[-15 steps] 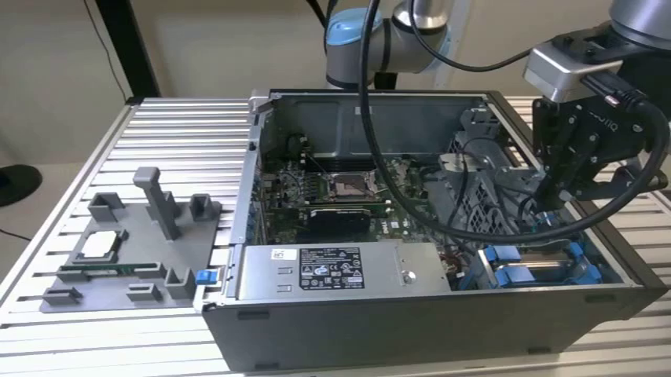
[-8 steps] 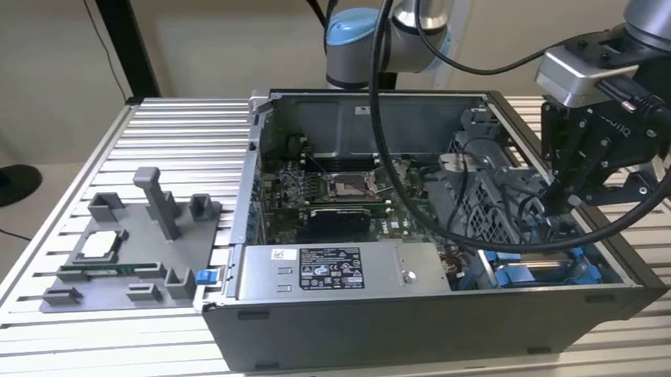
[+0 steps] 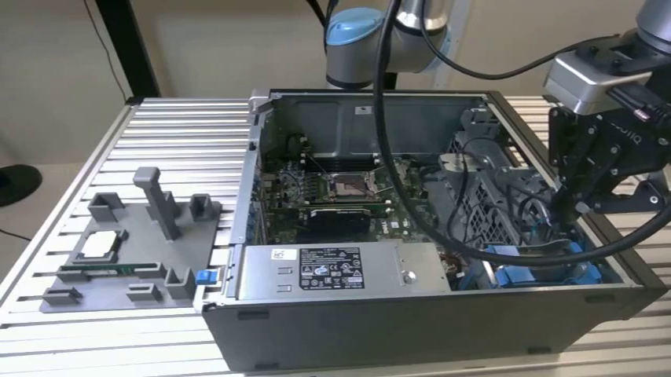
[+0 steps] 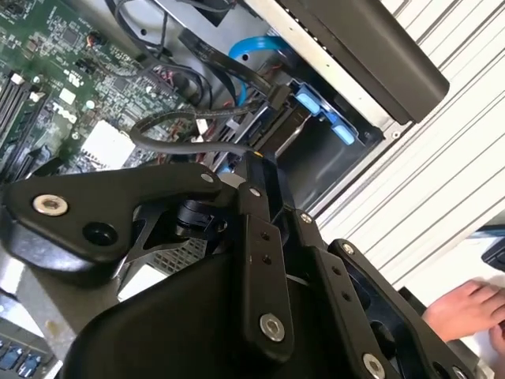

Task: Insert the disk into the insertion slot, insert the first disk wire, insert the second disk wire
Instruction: 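Insert the first disk wire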

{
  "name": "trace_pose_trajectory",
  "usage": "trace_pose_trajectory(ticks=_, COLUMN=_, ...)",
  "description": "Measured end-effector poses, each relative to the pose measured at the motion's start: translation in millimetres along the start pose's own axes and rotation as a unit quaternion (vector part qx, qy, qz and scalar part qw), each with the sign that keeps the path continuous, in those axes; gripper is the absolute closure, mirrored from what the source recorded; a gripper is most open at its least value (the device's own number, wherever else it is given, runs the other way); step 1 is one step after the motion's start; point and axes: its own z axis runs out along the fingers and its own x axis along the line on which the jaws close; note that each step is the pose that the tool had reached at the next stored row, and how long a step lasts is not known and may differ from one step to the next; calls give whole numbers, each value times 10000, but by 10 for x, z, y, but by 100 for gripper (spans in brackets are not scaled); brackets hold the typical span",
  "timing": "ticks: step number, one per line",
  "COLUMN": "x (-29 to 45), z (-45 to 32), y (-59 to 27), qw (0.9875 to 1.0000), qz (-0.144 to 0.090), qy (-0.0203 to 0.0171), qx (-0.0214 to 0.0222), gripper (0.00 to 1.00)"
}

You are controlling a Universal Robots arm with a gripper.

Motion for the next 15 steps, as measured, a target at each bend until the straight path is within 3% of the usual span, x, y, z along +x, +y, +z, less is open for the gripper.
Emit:
trace_pose_trajectory(ticks=9, x=72, z=21, y=9, qw=9998, qz=220, qy=9, qx=-9, gripper=100)
trace_pose_trajectory(ticks=10, x=77, z=23, y=9, qw=9997, qz=230, qy=8, qx=-33, gripper=100)
trace_pose_trajectory(ticks=15, x=94, z=38, y=-4, qw=9994, qz=247, qy=-13, qx=-235, gripper=100)
